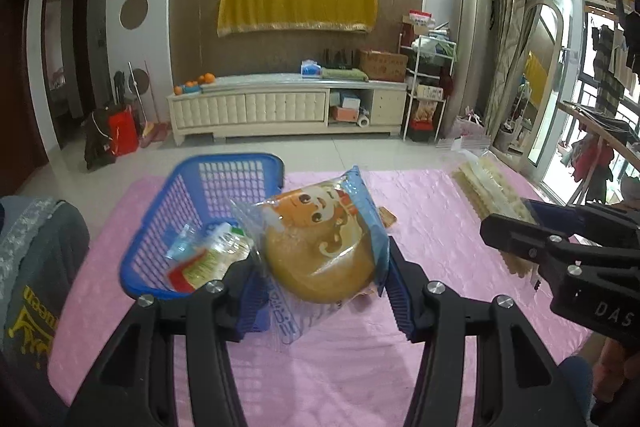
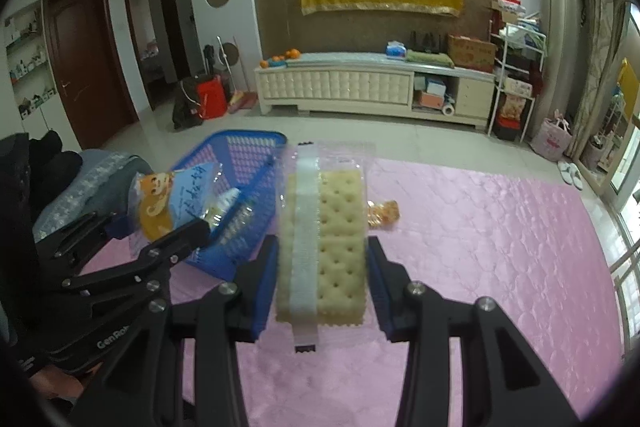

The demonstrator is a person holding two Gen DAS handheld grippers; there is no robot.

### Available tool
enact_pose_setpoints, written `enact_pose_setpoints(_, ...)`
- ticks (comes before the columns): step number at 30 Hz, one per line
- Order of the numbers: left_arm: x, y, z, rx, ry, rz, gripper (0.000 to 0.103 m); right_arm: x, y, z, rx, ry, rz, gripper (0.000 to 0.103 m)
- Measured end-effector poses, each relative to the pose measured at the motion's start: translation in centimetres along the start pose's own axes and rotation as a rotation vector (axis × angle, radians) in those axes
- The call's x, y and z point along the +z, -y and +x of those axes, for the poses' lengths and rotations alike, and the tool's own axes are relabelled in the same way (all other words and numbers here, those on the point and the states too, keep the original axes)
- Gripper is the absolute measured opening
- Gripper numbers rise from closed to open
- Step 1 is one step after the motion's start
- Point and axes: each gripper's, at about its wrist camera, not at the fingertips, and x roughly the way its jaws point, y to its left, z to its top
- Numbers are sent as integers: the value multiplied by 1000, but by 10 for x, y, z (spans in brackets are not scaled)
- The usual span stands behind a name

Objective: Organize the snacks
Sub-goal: 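Carry the cake bag and cracker pack over the basket and release them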

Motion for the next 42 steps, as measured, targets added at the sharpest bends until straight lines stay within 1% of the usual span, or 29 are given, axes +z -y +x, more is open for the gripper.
enact_pose_setpoints(5,8,-22,-9,13,18,-9,51,11,-25,-2,2,27,-43,47)
enact_pose_setpoints(9,11,-44,-13,26,21,-22,51,23,-40,9,25,28,-43,47)
enact_pose_setpoints(14,18,-76,-12,45,2,-63,51,34,-63,24,57,23,-51,47)
enact_pose_setpoints(20,26,-108,-7,85,-1,-89,51,47,-88,45,96,5,-77,47)
enact_pose_setpoints(25,34,-128,5,96,-15,-115,51,53,-98,69,126,-32,-79,47)
enact_pose_setpoints(28,36,-135,16,112,-24,-101,51,59,-103,88,136,-57,-81,47)
enact_pose_setpoints(35,42,-149,46,122,-56,-88,51,72,-113,132,148,-110,-99,47)
enact_pose_setpoints(42,49,-155,84,128,-97,-68,51,78,-115,173,148,-155,-146,47)
